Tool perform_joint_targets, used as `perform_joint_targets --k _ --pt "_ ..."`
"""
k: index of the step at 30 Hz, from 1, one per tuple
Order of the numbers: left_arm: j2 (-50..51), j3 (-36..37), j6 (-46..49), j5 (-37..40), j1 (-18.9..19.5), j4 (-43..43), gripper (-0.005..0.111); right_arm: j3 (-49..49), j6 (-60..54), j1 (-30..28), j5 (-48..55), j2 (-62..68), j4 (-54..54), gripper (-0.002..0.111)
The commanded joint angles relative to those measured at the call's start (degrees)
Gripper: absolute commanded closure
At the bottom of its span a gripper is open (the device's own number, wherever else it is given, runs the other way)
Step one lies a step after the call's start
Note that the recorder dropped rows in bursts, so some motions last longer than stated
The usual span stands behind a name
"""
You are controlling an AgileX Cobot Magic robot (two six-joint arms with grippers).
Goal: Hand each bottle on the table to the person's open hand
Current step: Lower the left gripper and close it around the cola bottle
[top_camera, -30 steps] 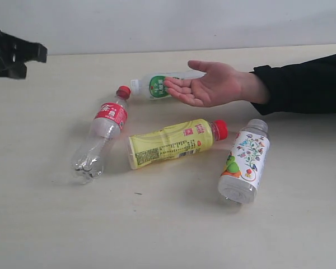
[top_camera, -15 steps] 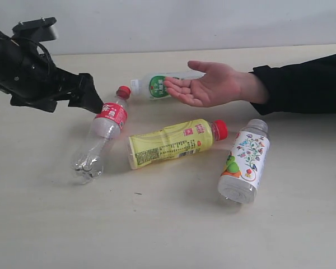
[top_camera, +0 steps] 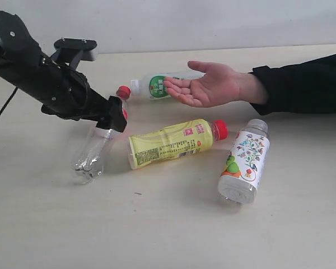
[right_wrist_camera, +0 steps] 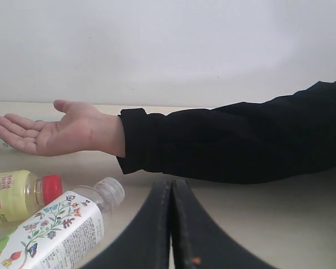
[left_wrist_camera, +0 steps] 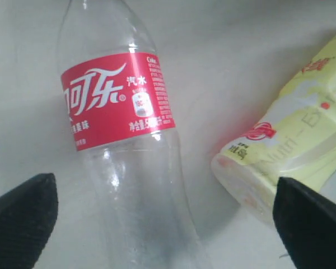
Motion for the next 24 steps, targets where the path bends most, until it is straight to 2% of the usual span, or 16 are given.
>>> perform_joint_targets --k 1,21,24 --pt "0.7 -0.4 -3.6 -1.0 -0.4 4.0 0.003 0.3 0.0 -0.3 -0.7 -0.4 -0.3 0.108" --pt "8.2 -0.4 -5.4 -3.3 -0.4 5.9 0.003 0.3 0.0 -0.3 -0.3 -0.4 0.0 0.108" --pt "8.2 -0.4 -5.4 -3.0 -0.4 5.9 0.012 0.3 0.0 -0.3 -0.3 -0.4 0.0 0.108"
